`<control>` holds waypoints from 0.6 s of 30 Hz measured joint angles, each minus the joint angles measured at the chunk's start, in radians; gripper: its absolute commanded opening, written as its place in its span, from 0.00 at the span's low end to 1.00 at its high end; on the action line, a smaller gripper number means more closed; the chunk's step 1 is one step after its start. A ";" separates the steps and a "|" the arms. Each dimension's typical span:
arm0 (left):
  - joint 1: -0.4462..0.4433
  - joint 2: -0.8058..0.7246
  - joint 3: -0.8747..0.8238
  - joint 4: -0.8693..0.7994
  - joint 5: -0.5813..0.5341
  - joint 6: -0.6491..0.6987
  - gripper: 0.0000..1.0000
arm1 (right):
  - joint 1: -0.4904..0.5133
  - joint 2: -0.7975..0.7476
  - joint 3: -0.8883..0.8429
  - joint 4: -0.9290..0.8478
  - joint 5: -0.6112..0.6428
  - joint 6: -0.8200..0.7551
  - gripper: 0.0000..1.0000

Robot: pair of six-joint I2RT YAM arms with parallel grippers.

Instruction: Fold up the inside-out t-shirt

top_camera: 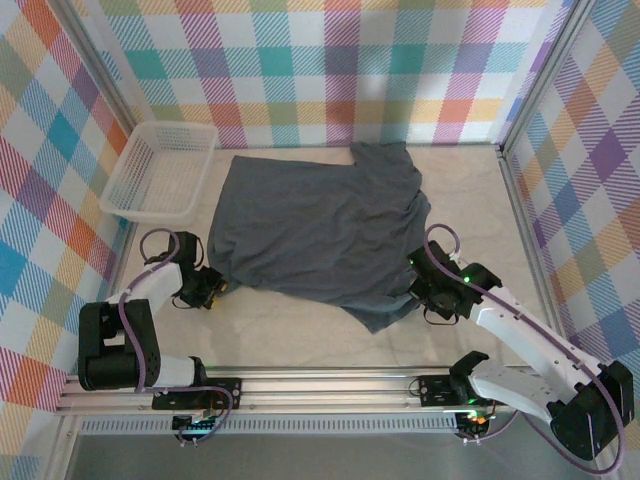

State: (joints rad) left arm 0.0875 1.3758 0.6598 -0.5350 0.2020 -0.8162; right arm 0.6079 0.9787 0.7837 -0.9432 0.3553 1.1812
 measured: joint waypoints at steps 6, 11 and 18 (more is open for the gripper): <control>0.000 0.015 -0.001 0.012 0.008 -0.021 0.33 | 0.000 -0.001 0.000 0.000 0.000 -0.008 0.00; 0.008 0.024 -0.002 0.006 0.018 -0.043 0.23 | 0.000 -0.007 0.000 0.000 0.000 -0.011 0.00; 0.014 0.027 -0.002 -0.006 0.021 -0.080 0.14 | 0.000 -0.011 0.000 0.000 -0.001 -0.012 0.00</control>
State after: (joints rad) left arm 0.1017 1.4033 0.6579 -0.5415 0.2234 -0.8959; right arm 0.6079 0.9672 0.7837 -0.9432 0.3546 1.1694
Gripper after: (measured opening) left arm 0.165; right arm 0.047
